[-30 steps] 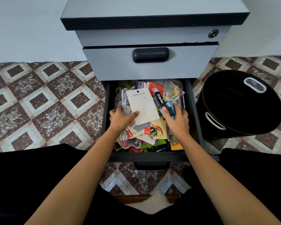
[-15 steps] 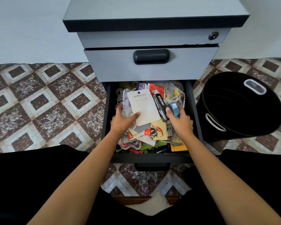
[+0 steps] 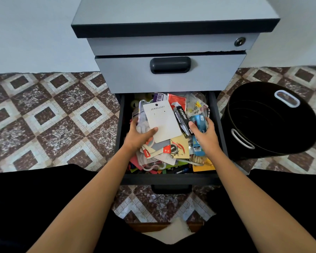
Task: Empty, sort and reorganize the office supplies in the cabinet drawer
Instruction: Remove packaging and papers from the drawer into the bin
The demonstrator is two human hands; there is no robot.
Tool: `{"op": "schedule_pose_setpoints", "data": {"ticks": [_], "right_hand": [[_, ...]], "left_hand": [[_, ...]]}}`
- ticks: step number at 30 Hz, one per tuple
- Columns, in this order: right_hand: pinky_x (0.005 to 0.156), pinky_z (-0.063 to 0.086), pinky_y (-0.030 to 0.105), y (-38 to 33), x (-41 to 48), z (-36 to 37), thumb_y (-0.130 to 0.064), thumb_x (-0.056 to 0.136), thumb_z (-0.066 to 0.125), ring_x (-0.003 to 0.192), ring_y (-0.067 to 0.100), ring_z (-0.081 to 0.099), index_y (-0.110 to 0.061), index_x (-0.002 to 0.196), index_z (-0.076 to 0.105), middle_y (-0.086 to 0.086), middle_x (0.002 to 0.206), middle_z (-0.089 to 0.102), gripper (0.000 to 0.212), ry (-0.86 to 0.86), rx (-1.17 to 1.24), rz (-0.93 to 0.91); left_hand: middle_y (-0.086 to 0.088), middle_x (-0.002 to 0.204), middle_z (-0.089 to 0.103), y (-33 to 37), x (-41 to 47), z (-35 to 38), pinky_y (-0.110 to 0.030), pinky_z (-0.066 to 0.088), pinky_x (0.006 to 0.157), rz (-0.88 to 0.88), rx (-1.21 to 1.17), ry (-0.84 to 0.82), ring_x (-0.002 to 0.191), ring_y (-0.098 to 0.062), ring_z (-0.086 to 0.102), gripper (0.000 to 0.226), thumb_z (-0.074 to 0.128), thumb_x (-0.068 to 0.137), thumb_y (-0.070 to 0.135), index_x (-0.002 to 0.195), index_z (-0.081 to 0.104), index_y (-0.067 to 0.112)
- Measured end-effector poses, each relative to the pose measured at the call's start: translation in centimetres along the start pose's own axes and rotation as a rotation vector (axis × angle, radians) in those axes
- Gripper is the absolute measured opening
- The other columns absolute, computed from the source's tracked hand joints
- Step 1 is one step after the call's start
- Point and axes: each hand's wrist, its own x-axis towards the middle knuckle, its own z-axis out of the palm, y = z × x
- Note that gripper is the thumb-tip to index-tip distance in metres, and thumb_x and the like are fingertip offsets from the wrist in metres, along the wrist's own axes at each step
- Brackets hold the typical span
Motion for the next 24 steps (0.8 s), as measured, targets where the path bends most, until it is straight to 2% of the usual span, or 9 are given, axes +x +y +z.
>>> {"op": "schedule_pose_setpoints", "data": {"ticks": [4,7,10,12,15,17,20,22,24], "right_hand": [[0.081,0.048,0.023,-0.5,0.1,-0.2,-0.040,0.080,0.071,0.104,0.013,0.059,-0.022,0.136,0.040,-0.004,0.115,0.059,0.067,-0.018,0.125,-0.005],[0.088,0.048,0.028,-0.6,-0.1,-0.1,-0.037,0.080,0.072,0.111,0.014,0.057,-0.028,0.144,0.030,-0.004,0.124,0.056,0.076,-0.066,0.167,-0.004],[0.106,0.040,0.039,-0.7,-0.3,-0.1,-0.039,0.078,0.073,0.130,0.014,0.042,-0.041,0.148,0.009,-0.006,0.148,0.036,0.095,-0.110,0.184,-0.042],[0.112,0.031,0.043,-1.1,-0.6,0.0,-0.039,0.079,0.072,0.139,0.014,0.029,-0.045,0.147,0.001,-0.009,0.156,0.020,0.098,-0.118,0.141,-0.094],[0.114,0.026,0.047,-1.4,-1.1,0.4,-0.042,0.081,0.069,0.142,0.012,0.022,-0.048,0.146,-0.003,-0.015,0.157,0.012,0.097,-0.114,0.057,-0.177],[0.113,0.028,0.050,-1.6,-1.3,0.6,-0.054,0.077,0.066,0.141,0.015,0.024,-0.054,0.143,-0.003,-0.017,0.155,0.015,0.096,-0.102,-0.005,-0.188],[0.108,0.032,0.055,-1.6,-1.2,0.9,-0.076,0.062,0.058,0.138,0.026,0.030,-0.066,0.134,-0.008,-0.009,0.153,0.027,0.099,-0.059,-0.100,-0.152],[0.108,0.032,0.054,-1.7,-1.3,1.2,-0.072,0.065,0.063,0.138,0.027,0.030,-0.062,0.137,-0.011,-0.002,0.153,0.028,0.104,-0.051,-0.096,-0.120],[0.108,0.032,0.048,-1.7,-1.4,1.5,-0.057,0.074,0.069,0.136,0.028,0.031,-0.049,0.143,-0.012,0.008,0.151,0.023,0.107,-0.054,-0.106,-0.094]], "left_hand": [[-0.004,0.139,0.046,0.1,0.3,-0.1,-0.046,0.047,0.098,0.001,0.002,0.003,0.120,-0.024,0.052,0.119,0.081,0.046,0.062,0.144,0.024,0.025],[-0.005,0.140,0.041,0.1,0.4,0.1,-0.049,0.045,0.100,0.016,-0.011,0.025,0.124,-0.026,0.047,0.123,0.079,0.035,0.072,0.140,0.025,0.034],[-0.006,0.144,0.033,0.4,-0.1,0.3,-0.050,0.042,0.102,0.074,0.020,0.031,0.127,-0.027,0.042,0.111,0.079,0.048,0.064,0.141,0.022,0.041],[-0.004,0.144,0.033,0.2,-0.2,0.5,-0.041,0.046,0.099,0.125,0.004,0.037,0.122,-0.024,0.047,0.098,0.080,0.066,0.046,0.143,0.020,0.039],[0.005,0.137,0.036,0.2,-0.6,0.9,-0.020,0.053,0.079,0.190,-0.031,0.029,0.098,-0.009,0.059,0.086,0.073,0.080,0.027,0.147,0.019,0.031],[0.006,0.138,0.034,0.3,-0.8,1.0,-0.025,0.056,0.075,0.194,-0.074,0.009,0.083,-0.004,0.059,0.085,0.071,0.082,0.022,0.147,0.017,0.031],[0.007,0.131,0.035,0.6,-1.0,1.1,-0.037,0.056,0.079,0.172,-0.113,-0.023,0.078,-0.007,0.059,0.085,0.070,0.083,0.021,0.148,0.015,0.031],[0.007,0.128,0.037,0.8,-1.0,1.1,-0.039,0.056,0.082,0.164,-0.128,-0.046,0.080,-0.010,0.060,0.085,0.069,0.084,0.022,0.148,0.015,0.031],[0.005,0.132,0.038,0.8,-0.9,1.1,-0.041,0.055,0.085,0.156,-0.137,-0.061,0.086,-0.013,0.061,0.085,0.069,0.084,0.023,0.148,0.015,0.032]]}}
